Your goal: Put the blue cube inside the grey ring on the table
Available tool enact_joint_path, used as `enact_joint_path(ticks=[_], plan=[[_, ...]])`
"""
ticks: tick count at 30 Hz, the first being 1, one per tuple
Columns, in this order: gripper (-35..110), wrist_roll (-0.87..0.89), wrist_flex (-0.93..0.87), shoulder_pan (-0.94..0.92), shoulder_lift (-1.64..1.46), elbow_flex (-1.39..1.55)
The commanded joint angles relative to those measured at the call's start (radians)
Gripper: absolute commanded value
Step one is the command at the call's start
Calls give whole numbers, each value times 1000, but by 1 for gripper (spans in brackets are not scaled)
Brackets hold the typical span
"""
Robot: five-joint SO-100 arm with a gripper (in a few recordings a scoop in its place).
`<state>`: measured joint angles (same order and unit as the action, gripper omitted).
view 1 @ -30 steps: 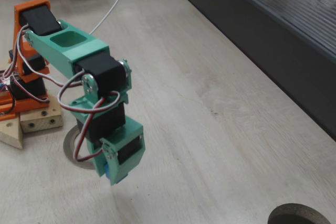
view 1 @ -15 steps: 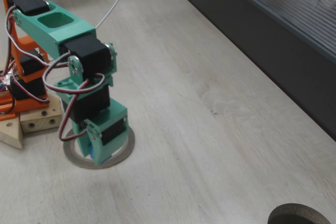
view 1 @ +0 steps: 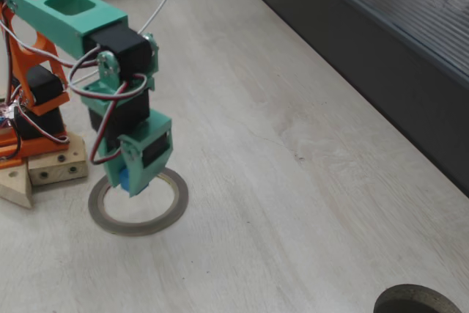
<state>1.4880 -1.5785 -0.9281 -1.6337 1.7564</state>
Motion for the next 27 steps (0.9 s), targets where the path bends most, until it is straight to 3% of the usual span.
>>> enact_joint_path(ticks=[1, 12, 27], plan=[[6, 9, -15, 67, -44, 25], [6, 8, -17, 227, -46, 114], [6, 8, 26, 219, -201, 351]])
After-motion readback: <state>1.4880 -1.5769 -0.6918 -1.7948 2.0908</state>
